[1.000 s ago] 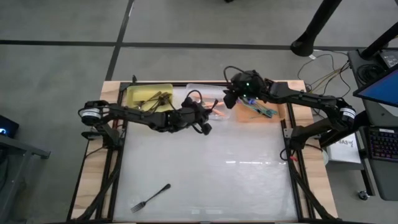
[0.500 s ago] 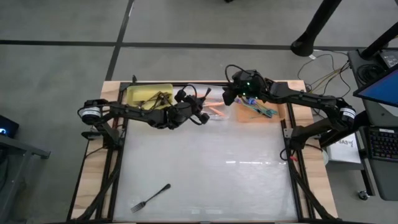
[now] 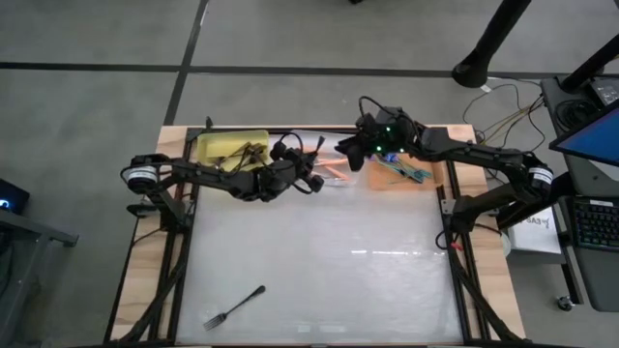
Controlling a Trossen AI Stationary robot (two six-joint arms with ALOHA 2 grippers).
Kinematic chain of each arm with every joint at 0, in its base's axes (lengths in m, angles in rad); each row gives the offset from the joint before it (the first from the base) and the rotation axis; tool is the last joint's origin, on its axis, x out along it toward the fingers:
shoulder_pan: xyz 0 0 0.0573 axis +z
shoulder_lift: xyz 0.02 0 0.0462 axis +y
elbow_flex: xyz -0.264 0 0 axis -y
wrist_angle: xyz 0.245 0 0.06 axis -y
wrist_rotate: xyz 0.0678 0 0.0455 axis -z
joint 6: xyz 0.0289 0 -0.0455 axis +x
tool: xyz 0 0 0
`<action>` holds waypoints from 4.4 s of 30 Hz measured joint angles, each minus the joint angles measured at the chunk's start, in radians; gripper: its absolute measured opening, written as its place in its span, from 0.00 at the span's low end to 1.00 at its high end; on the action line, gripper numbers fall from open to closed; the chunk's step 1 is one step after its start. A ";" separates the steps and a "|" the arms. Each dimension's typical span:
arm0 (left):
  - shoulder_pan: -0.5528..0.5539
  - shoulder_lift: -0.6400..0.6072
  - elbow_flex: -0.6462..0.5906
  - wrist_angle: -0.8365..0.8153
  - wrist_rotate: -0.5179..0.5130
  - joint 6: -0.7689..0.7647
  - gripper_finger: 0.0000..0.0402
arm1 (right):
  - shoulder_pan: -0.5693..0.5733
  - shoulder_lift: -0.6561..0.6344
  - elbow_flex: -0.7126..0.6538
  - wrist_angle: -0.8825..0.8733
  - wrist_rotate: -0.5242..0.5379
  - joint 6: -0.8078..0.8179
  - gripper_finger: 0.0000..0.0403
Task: Sort silverware by color (type)
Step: Put the iridescent fork into the orange bin
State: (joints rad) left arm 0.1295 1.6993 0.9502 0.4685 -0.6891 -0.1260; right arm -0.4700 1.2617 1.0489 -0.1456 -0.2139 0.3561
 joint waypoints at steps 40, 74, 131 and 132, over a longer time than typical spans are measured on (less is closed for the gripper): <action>0.010 0.001 -0.033 0.127 0.019 -0.208 0.00 | 0.089 0.000 0.000 0.118 0.225 -0.040 0.30; 0.011 0.002 0.052 0.129 0.028 -0.221 0.00 | 0.088 0.062 0.000 0.344 0.240 -0.070 0.30; 0.011 0.001 0.051 0.107 0.184 -0.063 0.29 | 0.086 0.126 0.091 0.246 0.248 -0.192 0.02; 0.011 0.001 0.051 0.105 0.184 -0.062 0.31 | 0.085 0.122 0.115 0.188 0.267 -0.213 0.02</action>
State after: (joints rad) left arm 0.1406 1.7004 1.0016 0.5735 -0.5049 -0.1882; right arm -0.3847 1.3833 1.1635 0.0428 0.0531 0.1428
